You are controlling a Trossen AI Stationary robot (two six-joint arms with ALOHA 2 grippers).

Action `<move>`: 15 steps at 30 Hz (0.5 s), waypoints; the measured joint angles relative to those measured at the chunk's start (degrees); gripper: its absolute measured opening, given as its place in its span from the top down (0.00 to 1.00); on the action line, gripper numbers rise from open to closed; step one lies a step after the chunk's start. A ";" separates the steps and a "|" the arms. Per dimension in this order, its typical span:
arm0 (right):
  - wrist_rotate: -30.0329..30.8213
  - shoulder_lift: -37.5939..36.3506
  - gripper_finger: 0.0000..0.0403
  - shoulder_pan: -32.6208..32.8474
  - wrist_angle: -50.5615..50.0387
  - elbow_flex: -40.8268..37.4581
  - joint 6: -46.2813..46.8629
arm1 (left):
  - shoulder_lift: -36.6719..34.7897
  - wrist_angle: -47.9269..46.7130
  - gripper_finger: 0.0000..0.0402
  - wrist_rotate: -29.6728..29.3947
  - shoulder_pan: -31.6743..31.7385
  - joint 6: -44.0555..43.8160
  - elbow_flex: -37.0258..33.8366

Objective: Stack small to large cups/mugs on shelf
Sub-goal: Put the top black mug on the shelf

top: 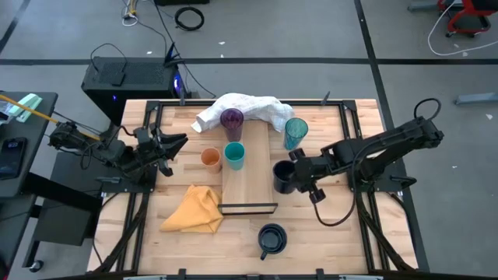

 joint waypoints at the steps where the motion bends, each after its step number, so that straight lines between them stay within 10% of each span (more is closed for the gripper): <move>1: 0.78 0.02 0.96 0.00 -0.76 0.83 -0.59 | 0.00 0.02 0.81 0.00 -0.02 0.00 0.00; 15: 12.01 4.96 0.96 4.18 -0.97 10.35 -11.12 | 0.01 0.02 0.80 0.00 -0.02 -0.22 0.00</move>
